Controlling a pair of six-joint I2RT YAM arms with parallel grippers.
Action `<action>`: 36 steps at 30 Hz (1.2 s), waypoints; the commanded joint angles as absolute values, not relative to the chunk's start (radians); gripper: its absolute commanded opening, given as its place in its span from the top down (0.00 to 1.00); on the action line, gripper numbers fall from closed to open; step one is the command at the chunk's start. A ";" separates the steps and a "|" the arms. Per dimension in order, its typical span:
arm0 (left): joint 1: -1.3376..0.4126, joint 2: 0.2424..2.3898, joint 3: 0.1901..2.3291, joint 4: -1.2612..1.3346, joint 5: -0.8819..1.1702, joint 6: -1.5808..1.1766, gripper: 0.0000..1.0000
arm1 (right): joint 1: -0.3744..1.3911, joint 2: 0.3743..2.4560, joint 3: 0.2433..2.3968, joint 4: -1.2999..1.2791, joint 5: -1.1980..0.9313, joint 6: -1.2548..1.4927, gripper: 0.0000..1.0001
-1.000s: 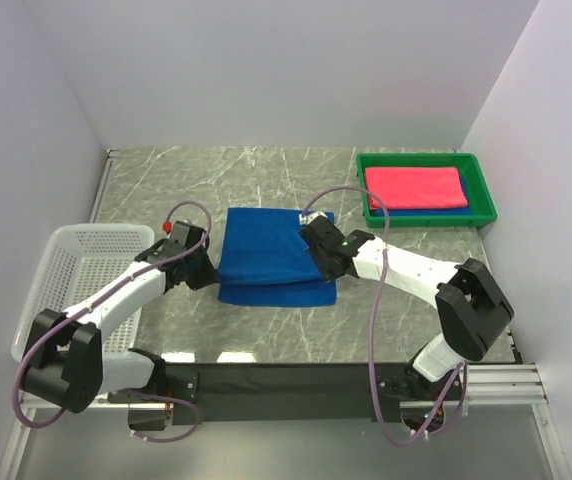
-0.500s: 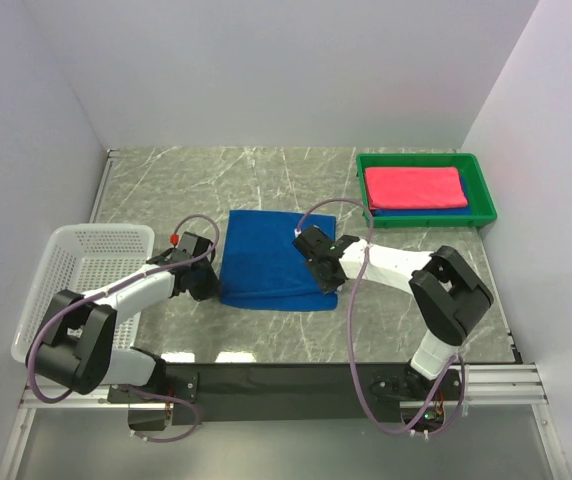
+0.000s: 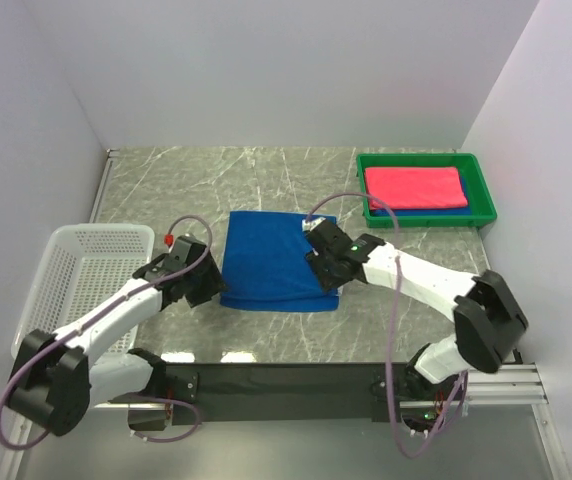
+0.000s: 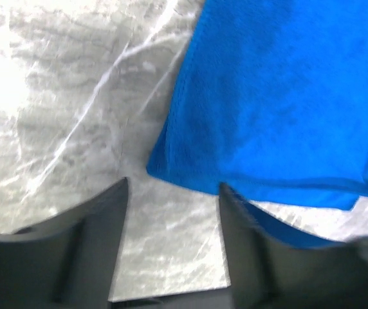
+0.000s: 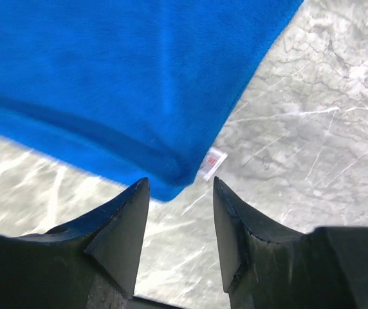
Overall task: Fold and stack the towels
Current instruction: Fold the towel
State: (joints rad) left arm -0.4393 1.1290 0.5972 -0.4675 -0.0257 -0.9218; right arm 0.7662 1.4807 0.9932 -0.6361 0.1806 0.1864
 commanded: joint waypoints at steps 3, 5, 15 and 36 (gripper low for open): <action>-0.448 1.013 0.664 -0.569 -0.066 -0.913 0.32 | 0.772 1.324 0.986 -0.574 0.092 0.209 0.48; -0.448 0.997 0.699 -0.597 -0.075 -0.905 0.26 | 0.773 1.316 0.988 -0.540 0.057 0.221 0.48; -0.449 0.983 0.666 -0.580 -0.100 -0.911 0.30 | 0.773 1.471 0.904 -0.370 0.034 0.282 0.56; -0.456 1.095 0.770 -0.496 -0.055 -0.902 0.44 | 0.634 1.244 0.781 -0.296 -0.046 0.334 0.58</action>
State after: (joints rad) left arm -0.4522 1.0607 0.6392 -0.5423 -0.0467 -0.9272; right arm 0.7319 1.2926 0.7036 -0.3534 -0.0551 0.3431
